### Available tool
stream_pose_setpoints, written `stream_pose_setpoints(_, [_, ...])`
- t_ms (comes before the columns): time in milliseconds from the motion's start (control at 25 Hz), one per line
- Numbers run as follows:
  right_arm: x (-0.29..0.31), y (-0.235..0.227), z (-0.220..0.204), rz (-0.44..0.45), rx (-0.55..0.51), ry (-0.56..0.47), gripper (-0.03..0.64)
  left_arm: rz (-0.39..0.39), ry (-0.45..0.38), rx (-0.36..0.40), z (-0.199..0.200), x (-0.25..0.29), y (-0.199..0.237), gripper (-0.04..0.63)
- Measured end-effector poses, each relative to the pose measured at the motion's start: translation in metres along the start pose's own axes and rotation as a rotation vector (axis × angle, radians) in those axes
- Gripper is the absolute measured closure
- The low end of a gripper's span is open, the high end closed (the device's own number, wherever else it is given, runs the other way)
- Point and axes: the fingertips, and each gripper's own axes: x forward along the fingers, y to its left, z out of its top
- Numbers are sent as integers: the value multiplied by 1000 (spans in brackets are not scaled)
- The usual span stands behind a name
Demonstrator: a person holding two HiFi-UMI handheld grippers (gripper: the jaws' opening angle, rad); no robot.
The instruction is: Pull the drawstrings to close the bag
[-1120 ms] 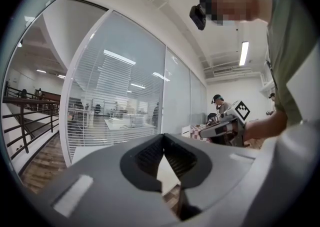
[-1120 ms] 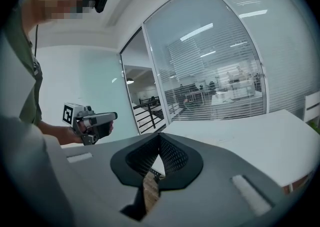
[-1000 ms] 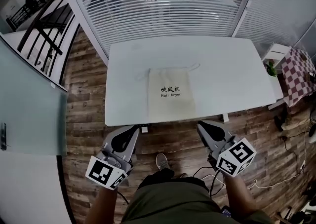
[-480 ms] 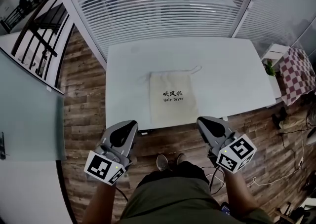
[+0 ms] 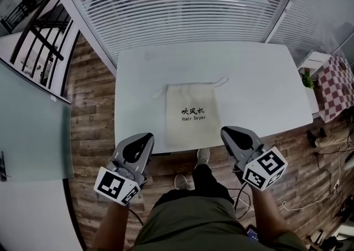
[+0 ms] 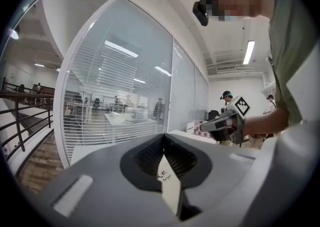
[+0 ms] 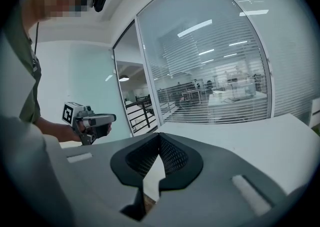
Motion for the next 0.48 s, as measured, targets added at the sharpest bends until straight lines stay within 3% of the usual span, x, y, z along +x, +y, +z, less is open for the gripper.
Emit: stream_pose_setpoints(480, [55, -114, -21, 40, -47, 96, 607, 69, 100, -29, -24, 100, 41, 589])
